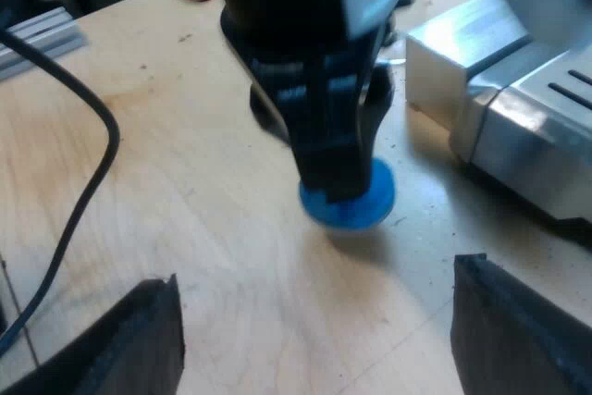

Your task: Grind coffee beans and then tamp

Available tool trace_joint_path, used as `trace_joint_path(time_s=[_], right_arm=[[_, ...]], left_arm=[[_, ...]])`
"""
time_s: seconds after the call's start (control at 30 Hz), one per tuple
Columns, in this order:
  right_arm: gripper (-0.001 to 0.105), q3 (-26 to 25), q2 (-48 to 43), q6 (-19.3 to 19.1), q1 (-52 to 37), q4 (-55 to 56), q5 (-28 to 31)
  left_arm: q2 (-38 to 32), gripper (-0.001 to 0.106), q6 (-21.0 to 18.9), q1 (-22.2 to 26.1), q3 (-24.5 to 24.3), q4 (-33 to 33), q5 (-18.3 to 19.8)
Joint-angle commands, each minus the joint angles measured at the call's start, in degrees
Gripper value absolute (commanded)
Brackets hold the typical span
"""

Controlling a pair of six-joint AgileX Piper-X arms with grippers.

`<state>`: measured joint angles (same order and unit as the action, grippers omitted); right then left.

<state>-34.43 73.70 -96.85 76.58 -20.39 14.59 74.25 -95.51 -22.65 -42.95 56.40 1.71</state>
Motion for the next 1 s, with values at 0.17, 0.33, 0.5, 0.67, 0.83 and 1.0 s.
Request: trace_joint_path(time_s=[0.17, 0.33, 0.5, 0.67, 0.83, 1.0], right_arm=[[0.063, -0.09, -1.79, -0.26, -0.32, 2.25, 6.48], [0.063, -0.09, -5.35, -1.14, -0.32, 9.21, 11.79], [0.063, 3.30, -9.03, -0.64, -1.12, 9.91, 13.61], [0.063, 9.61, -11.94, 1.75, -1.95, 9.72, 13.49], [0.063, 13.93, -12.13, 3.41, -2.41, 6.81, 12.90], [0.063, 15.36, -12.12, 3.41, -2.41, 6.53, 12.05]], left_arm=[[-9.46, 0.000, 0.67, 0.00, -0.30, 4.49, 0.86], [-15.04, 0.000, 2.13, 0.00, -0.30, 7.41, 3.73], [-19.30, 0.000, 2.43, -0.25, -0.30, 8.13, 8.65], [-20.80, 0.000, 2.43, -0.52, -0.30, 8.13, 11.00], [-20.80, 0.000, 2.43, -4.36, -0.30, 7.59, 12.76], [-20.80, 0.000, 1.73, -10.48, -0.30, 3.54, 12.75]])
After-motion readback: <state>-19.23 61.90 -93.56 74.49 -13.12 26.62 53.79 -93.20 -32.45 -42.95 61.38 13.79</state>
